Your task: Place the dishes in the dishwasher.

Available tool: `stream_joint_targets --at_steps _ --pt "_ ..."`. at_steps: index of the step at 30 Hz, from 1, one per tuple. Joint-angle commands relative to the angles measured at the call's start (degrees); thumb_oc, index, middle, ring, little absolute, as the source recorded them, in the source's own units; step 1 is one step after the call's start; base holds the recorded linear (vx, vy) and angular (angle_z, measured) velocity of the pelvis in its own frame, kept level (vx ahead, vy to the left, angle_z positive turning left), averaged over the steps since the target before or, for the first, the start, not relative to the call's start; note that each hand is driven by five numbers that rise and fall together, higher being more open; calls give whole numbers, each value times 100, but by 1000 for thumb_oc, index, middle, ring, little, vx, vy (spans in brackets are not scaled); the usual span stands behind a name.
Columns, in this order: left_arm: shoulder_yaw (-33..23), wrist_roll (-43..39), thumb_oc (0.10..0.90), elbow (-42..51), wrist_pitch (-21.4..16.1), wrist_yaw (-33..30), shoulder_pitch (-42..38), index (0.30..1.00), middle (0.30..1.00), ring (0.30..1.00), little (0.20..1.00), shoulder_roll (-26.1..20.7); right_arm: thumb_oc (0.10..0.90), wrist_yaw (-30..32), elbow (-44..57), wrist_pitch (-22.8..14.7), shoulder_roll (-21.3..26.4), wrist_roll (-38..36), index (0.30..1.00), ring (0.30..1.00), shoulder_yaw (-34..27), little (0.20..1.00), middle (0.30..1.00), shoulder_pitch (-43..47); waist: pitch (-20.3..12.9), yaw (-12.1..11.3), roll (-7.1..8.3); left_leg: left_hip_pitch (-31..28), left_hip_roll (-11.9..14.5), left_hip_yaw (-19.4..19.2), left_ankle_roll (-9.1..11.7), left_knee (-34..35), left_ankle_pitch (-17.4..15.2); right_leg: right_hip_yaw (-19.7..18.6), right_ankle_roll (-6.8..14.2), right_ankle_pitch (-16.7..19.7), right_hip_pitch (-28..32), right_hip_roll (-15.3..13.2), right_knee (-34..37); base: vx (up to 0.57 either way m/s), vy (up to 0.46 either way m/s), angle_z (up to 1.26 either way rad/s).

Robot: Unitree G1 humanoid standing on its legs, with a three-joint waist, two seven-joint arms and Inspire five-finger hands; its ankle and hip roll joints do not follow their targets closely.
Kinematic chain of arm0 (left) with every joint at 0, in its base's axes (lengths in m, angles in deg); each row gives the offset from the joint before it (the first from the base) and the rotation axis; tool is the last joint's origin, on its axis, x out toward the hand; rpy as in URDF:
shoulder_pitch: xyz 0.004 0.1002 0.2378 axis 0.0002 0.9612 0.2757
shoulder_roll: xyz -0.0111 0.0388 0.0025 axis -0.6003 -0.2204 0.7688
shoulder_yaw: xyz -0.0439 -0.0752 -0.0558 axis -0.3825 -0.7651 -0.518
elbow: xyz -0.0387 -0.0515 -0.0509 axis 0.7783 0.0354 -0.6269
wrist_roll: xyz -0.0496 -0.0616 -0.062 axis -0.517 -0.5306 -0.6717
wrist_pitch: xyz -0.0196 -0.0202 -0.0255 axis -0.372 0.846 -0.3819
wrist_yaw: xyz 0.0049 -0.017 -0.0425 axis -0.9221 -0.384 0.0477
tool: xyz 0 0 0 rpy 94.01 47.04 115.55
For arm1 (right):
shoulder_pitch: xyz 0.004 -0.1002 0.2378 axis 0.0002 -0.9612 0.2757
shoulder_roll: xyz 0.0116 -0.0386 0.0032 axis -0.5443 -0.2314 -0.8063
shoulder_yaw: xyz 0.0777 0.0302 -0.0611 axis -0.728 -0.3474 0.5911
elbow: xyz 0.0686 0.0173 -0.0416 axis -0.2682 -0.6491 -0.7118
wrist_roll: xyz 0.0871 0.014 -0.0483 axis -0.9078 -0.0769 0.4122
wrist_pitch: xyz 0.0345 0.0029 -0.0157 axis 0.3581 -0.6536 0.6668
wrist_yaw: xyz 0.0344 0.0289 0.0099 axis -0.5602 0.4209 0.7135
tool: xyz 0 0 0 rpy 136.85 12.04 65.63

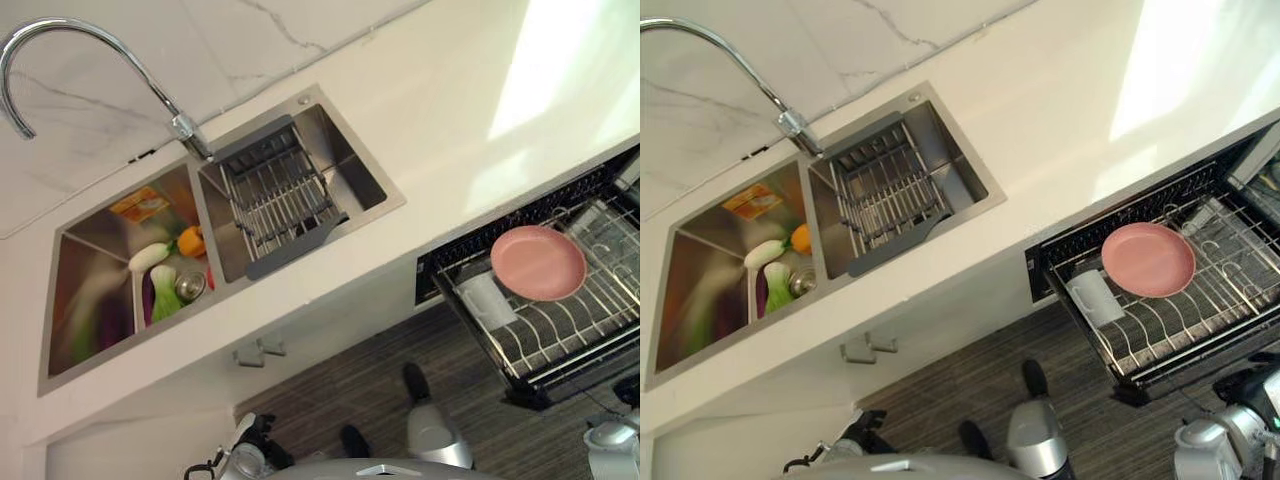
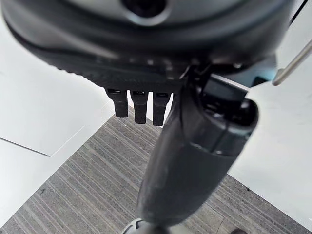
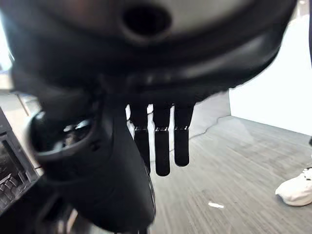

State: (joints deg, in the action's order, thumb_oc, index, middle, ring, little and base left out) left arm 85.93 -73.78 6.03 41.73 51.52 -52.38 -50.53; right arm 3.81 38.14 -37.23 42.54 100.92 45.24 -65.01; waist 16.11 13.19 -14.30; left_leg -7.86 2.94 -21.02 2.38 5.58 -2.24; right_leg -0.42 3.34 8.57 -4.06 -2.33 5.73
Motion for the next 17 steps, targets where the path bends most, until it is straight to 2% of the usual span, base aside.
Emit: stream_joint_targets --at_steps 1,5,7,9,11,17 --pt "135 -187 800 -185 -143 -159 -337 900 900 900 900 -431 400 -23 349 -834 408 242 300 300 589 300 300 853 -42 -440 413 -120 151 380 279 -102 112 167 553 -756 572 -492 -341 -1 -53 13" --pt "360 -166 800 -103 -216 -129 -256 900 900 900 900 -443 400 -210 149 -1060 633 249 300 300 1198 300 300 1517 -133 -741 402 -145 150 621 305 -104 141 489 548 -820 870 -549 -263 8 -63 44" --pt "396 -153 800 -108 -224 -127 -238 900 900 900 900 -449 400 -229 130 -1119 678 228 300 300 1258 300 300 1605 -157 -799 414 -154 149 672 313 -102 144 563 546 -832 940 -558 -242 14 -36 43" --pt "436 -153 800 -222 -262 12 -185 900 900 900 900 -478 400 -444 25 -1217 886 303 300 300 1544 300 300 1940 -250 -994 460 -174 159 811 332 -99 156 783 525 -880 1111 -570 -193 48 -64 47" --pt "420 -241 800 -315 -256 16 -174 900 900 900 900 -453 800 -372 -28 -1268 792 267 900 900 1662 900 900 2120 -314 -1109 500 -183 158 919 338 -97 170 925 511 -900 1224 -570 -159 51 -56 50" --pt "271 -442 800 -468 -282 -22 -209 900 900 900 900 -428 800 -570 -608 -1419 298 -101 900 900 1902 900 900 1897 -459 -1322 711 -114 164 1221 357 -80 229 1276 458 -963 1358 -548 -155 31 -63 46"
